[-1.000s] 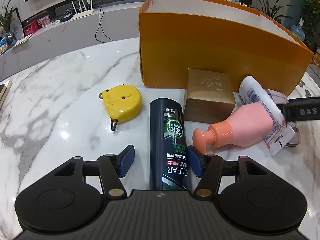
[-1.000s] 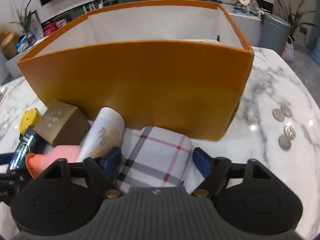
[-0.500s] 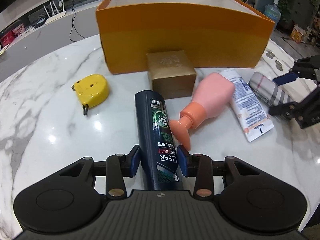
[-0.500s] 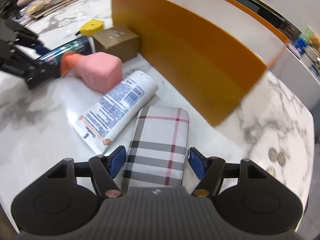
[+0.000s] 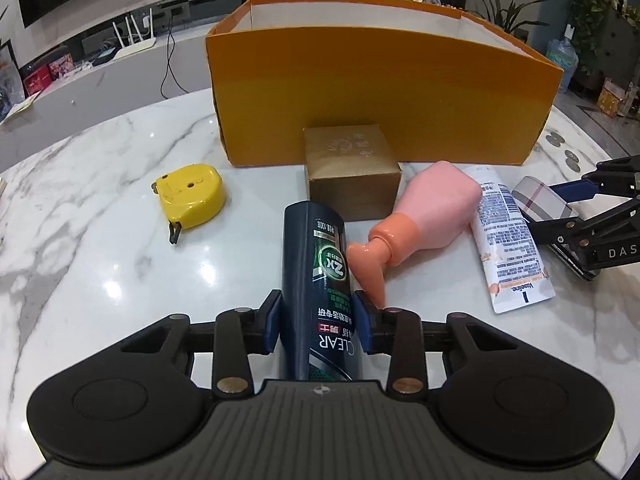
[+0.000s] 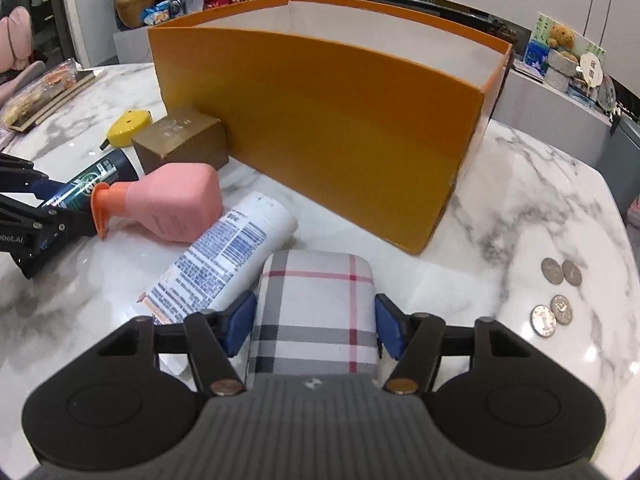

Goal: Organize rigid objects
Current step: 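Grasp the blue shampoo bottle with the left tool while the right tool grasps the plaid pouch, then lift the shampoo bottle and plaid pouch and carry them over the orange box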

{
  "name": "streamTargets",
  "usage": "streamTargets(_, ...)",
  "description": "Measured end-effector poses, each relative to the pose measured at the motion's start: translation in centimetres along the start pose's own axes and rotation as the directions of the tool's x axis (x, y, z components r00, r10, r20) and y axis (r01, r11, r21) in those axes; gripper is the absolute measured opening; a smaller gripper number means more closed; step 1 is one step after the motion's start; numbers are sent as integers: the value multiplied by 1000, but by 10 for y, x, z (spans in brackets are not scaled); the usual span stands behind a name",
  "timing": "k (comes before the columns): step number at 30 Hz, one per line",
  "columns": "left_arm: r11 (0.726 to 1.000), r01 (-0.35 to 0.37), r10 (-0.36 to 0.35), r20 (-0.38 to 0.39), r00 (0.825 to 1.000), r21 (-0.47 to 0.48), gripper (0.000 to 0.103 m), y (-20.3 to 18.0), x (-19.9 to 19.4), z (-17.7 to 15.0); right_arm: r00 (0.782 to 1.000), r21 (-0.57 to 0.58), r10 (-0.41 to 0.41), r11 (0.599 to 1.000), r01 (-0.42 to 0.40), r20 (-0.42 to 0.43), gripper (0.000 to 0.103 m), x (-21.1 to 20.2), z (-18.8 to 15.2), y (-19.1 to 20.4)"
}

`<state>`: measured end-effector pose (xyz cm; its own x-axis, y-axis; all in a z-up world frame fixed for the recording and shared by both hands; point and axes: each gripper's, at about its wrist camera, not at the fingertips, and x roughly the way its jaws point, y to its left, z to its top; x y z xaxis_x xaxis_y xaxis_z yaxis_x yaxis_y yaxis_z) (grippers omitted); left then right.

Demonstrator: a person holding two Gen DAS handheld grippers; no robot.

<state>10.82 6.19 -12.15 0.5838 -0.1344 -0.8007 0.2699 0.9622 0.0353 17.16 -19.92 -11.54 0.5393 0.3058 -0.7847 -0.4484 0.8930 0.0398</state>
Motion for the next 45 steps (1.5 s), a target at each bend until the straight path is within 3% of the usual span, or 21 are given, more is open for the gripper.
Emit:
streamTargets(10, 1000, 13, -13, -14, 1000, -4, 38, -1, -14, 8, 998, 47, -32, 998, 35, -55, 63, -9, 6, -4)
streamTargets(26, 1000, -16, 14, 156, 988, 12, 38, -5, -61, 22, 995, 119, -69, 991, 60, 72, 63, -61, 20, -14)
streamTargets(34, 1000, 5, -2, 174, 985, -16, 38, 1, -81, 35, 988, 112, -83, 991, 68, 132, 63, -94, 34, -13)
streamTargets(45, 1000, -14, 11, 232, 973, 12, 38, -1, -127, 95, 973, 85, -109, 992, 93, 206, 63, -149, 86, -27)
